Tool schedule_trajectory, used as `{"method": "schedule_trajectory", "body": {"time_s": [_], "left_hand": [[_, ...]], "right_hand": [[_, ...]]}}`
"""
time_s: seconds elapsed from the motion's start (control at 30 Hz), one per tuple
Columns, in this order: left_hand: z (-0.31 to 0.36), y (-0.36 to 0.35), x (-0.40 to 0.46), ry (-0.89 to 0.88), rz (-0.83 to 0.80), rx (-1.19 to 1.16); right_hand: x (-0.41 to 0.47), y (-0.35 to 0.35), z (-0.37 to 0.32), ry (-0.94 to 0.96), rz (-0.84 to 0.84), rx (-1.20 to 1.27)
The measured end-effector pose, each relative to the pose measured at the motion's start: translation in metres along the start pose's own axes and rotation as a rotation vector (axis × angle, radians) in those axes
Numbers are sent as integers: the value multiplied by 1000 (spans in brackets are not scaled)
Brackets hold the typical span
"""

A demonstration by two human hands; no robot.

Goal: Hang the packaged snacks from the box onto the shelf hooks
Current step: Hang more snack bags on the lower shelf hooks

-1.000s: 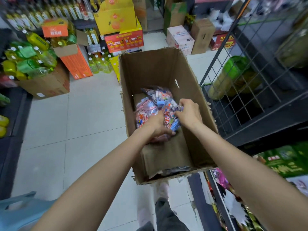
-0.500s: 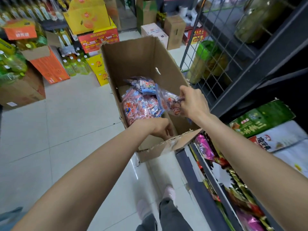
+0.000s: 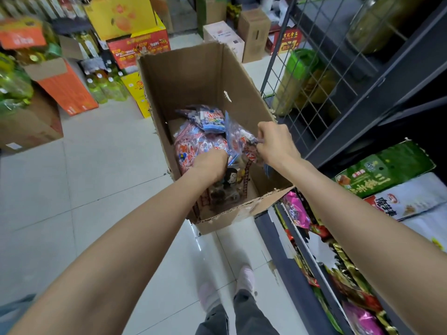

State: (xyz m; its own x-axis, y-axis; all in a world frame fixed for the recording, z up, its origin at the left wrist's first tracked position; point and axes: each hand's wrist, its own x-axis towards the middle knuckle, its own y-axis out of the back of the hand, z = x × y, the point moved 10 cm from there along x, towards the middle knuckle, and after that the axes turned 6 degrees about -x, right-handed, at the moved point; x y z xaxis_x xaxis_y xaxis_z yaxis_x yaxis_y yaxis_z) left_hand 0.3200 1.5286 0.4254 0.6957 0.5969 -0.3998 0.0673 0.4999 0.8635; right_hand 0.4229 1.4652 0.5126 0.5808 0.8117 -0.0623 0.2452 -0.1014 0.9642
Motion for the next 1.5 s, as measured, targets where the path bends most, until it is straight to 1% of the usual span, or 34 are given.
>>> {"method": "schedule_trajectory", "body": {"time_s": [0.1,0.2,0.33,0.4,0.47,0.6,0.63,0.7,0.83,0.97,1.03,1.17,1.27,1.33,1.43,1.5], "left_hand": [[-11,19,1,62,108,-19],[-20,45,-6,115,223,-87],[-12,100,-22,100,419,-192],[2,127,-32,44,502,-255],[18,148,-38,-36,542,-343],[50,188,-53,-146,604,-551],[59,197,-58,-165,612,-617],[85,212,-66,-234,609,-680],[155,228,-92,-465,612,-657],[232,215,-127,-619,534,-615],[271,200,-142,-677,505,-534],[332,154,-168,-775,443,-470],[370,115,-196,-875,396,-415],[394,87,-214,-930,357,-340],[418,48,-232,-940,317,-244],[428,23,-242,-930,292,-233]], "right_hand": [[4,5,-3,31,9,42],[3,18,-6,69,57,128],[-5,41,6,39,180,383],[-14,59,11,8,262,560],[-23,75,18,-40,322,754],[-39,99,44,-134,333,1232],[-45,107,49,-143,329,1298],[-60,126,58,-130,326,1349],[-100,158,87,-107,378,1407],[-152,179,135,-141,461,1431],[-180,181,165,-189,489,1410],[-242,172,226,-338,467,1285],[-288,162,253,-396,388,1355],[-318,157,274,-499,400,1357],[-358,150,302,-625,466,1344],[-384,143,316,-653,505,1341]]}}
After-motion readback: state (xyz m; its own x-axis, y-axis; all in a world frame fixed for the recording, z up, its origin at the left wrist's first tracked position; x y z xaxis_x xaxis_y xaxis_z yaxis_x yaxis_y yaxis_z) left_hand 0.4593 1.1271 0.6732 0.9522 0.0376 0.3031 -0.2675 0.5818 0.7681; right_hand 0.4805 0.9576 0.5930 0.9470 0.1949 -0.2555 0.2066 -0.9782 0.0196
